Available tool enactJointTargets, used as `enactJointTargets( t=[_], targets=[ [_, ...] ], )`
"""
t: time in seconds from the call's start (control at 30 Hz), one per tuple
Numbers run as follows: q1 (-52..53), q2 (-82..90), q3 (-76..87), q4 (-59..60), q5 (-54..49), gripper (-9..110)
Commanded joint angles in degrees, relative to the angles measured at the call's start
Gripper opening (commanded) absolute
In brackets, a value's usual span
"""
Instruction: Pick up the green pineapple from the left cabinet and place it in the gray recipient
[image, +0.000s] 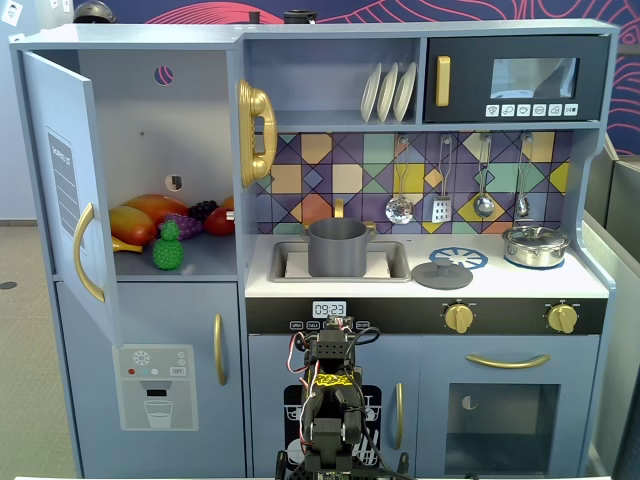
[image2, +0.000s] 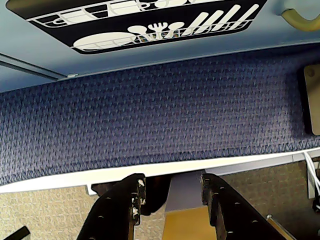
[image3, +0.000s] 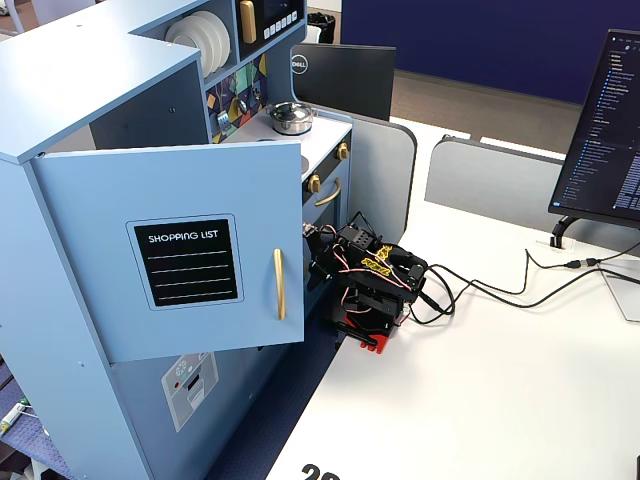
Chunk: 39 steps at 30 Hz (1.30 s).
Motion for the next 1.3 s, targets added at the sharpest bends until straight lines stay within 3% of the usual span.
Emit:
enactJointTargets(
  t=[0.0, 0.27, 0.37, 0.43, 0.47, 0.6, 0.67, 0.87, 1.27],
  targets=[
    [4.9, -0.6, -0.2, 10.0, 1.1, 1],
    [3.9, -0.6, -0.2, 10.0, 1.0, 0],
    [-6.8, -0.7, -1.6, 3.8, 7.9, 0],
    [-17.8, -0.8, -4.9, -6.2, 19.9, 0],
    [-22.3, -0.9, -6.1, -13.4, 21.2, 0],
    [-36.7, -4.9, -6.8, -50.6, 0.3, 0],
    [-43.3, -9.2, -10.1, -63.6, -2.3, 0],
    [-49.4, -16.6, -22.3, -67.4, -6.4, 0],
    [-45.4, -27.8, -30.4, -75.1, -5.4, 28]
  ],
)
